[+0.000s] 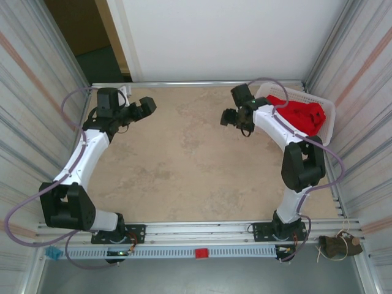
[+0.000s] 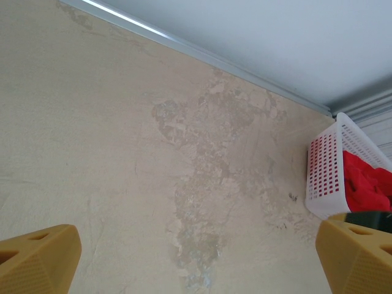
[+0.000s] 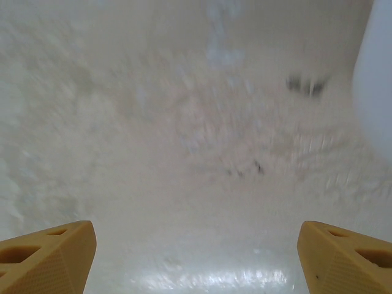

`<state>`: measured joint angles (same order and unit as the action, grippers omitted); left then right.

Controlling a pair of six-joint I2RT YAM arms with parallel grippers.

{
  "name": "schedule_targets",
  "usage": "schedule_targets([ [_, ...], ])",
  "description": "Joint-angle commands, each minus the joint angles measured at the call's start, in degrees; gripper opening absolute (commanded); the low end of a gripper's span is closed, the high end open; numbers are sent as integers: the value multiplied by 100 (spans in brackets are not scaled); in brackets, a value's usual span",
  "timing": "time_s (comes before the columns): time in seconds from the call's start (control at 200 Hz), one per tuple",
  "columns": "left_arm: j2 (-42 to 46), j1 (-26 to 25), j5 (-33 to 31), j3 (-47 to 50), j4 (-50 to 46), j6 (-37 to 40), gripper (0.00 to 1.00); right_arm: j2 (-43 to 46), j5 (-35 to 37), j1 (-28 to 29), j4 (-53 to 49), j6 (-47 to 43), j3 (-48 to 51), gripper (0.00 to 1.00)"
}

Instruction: Fold the inside-out t-shirt

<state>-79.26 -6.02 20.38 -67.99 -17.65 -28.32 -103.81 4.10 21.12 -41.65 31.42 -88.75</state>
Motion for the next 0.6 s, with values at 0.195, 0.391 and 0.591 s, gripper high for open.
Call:
schedule_targets([
  [0.195, 201, -1, 84, 218, 137, 131, 99, 208, 772, -490, -414, -719, -123, 85],
  [0.391, 184, 28, 176, 276, 199, 125, 99, 152, 943, -743, -316, -1847, 92, 89],
  [0.591, 148, 74, 331, 417, 363, -28, 99, -92, 1254, -676, -391, -2224, 137, 92],
])
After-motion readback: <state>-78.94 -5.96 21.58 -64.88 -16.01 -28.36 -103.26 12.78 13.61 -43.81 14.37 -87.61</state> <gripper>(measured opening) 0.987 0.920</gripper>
